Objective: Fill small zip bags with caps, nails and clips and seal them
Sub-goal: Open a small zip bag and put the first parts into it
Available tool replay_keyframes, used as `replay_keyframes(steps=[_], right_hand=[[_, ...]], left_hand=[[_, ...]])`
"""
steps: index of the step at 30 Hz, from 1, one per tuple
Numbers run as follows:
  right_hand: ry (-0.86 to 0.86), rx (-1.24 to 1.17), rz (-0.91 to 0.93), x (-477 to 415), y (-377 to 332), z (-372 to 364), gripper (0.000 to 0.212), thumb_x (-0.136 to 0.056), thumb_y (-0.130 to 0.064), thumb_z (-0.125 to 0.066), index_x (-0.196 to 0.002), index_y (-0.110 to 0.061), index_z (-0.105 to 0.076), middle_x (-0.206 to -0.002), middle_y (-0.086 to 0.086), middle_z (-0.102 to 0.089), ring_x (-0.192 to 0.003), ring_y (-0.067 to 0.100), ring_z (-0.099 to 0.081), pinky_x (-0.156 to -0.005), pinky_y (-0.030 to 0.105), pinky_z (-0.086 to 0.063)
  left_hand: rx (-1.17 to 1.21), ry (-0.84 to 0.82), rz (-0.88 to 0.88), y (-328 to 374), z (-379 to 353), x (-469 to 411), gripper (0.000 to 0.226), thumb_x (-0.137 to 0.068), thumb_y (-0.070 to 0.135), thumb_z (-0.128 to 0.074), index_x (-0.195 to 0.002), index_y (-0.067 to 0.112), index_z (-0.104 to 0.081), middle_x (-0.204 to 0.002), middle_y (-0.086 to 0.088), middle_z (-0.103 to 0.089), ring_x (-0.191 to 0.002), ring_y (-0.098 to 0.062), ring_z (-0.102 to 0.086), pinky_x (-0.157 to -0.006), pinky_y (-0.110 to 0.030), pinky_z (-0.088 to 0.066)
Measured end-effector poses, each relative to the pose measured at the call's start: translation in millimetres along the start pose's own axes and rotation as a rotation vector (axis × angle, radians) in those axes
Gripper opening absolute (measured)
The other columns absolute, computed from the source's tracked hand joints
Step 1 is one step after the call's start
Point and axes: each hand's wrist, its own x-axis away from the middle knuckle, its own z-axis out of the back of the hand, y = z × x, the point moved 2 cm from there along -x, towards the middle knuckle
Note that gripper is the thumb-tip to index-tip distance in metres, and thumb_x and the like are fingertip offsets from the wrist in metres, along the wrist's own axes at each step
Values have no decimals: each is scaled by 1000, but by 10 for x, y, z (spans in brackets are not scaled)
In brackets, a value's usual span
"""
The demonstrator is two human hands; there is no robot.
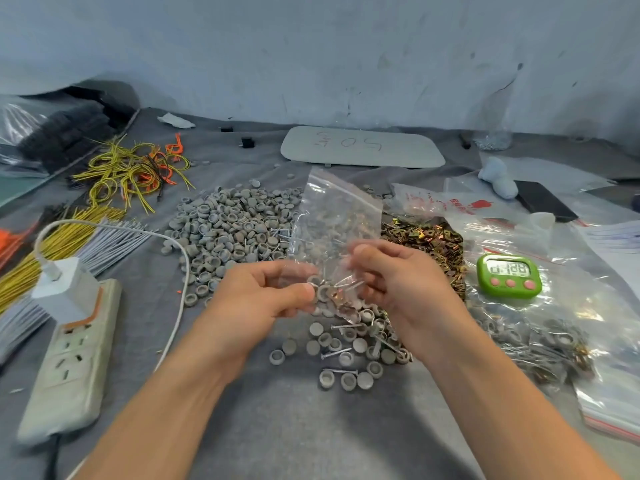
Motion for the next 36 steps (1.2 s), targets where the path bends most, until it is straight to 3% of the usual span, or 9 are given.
replay_keyframes(steps=[3, 5, 8, 10, 14, 19, 24, 29, 36], right_hand=[[203, 161, 73, -13, 11, 82, 19, -96, -24, -72, -85, -10, -77, -76, 6, -76, -63, 15, -64, -64, 29, -55], [85, 221, 56, 24, 39, 2, 25, -97, -35, -70, -91, -12, -77, -84, 5, -79, -72, 18, -73, -69, 30, -61], [-209, 88, -38, 79, 109, -160, 21, -101, -32, -64, -101, -17, -78, -97, 1, -80, -90, 17, -78, -75, 30, -63], [-153, -20, -60, 53, 79, -117, 13, -101, -13, -64, -101, -14, -77, -95, 6, -80, -88, 19, -78, -71, 31, -62], [-57, -127, -149, 14, 14, 107, 25, -100, 7, -53, -105, -2, -76, -99, 16, -79, -87, 25, -79, -74, 38, -65], [-134, -92, -148, 30, 13, 132, 25, -100, 9, -50, -110, 2, -72, -99, 18, -79, -81, 24, -77, -79, 42, -65], [-114, -73, -136, 24, -26, 166, 19, -98, 4, -57, -105, 2, -75, -99, 20, -78, -82, 25, -77, -80, 43, -65], [-170, 2, -217, 42, -13, 252, 21, -95, 6, -62, -114, 1, -71, -99, 20, -78, -76, 24, -77, -78, 39, -65], [-112, 61, -105, 57, -50, 289, 17, -91, 11, -68, -85, -4, -72, -90, 20, -76, -75, 29, -77, -64, 29, -63]], left_hand=[[-124, 260, -123, -4, 2, -55, 24, -77, 3, -84, -86, 25, -81, -71, 8, -75, -65, -9, -68, -63, -17, -52], [-244, 392, -252, 26, -38, -25, 23, -74, 11, -88, -82, 31, -79, -73, 15, -76, -70, -5, -72, -69, -21, -56], [-345, 151, -342, 49, -189, 19, 30, -70, 13, -89, -88, 35, -80, -81, 18, -77, -78, -2, -74, -73, -23, -58], [-222, -111, -312, 82, -275, 70, 35, -66, 20, -88, -99, 30, -81, -90, 9, -80, -86, -10, -77, -77, -24, -60], [-86, 211, -251, 86, -177, 7, 34, -81, 19, -84, -111, 35, -75, -95, 13, -79, -89, -2, -74, -76, -17, -57], [63, -135, 114, -5, -285, -14, 23, -98, 11, -65, -119, 18, -70, -104, 0, -80, -98, -15, -76, -81, -27, -62], [109, -5, 64, 50, -308, -46, 21, -92, -6, -68, -92, 13, -76, -85, -8, -80, -74, -15, -77, -59, -18, -57], [89, 85, 33, 0, -324, -81, 26, -86, -6, -74, -77, 18, -79, -76, -5, -78, -65, -11, -73, -57, -17, -55], [127, -27, 63, 7, -357, -75, 13, -96, 11, -67, -93, 17, -79, -90, -2, -80, -81, -12, -77, -64, -17, -58]])
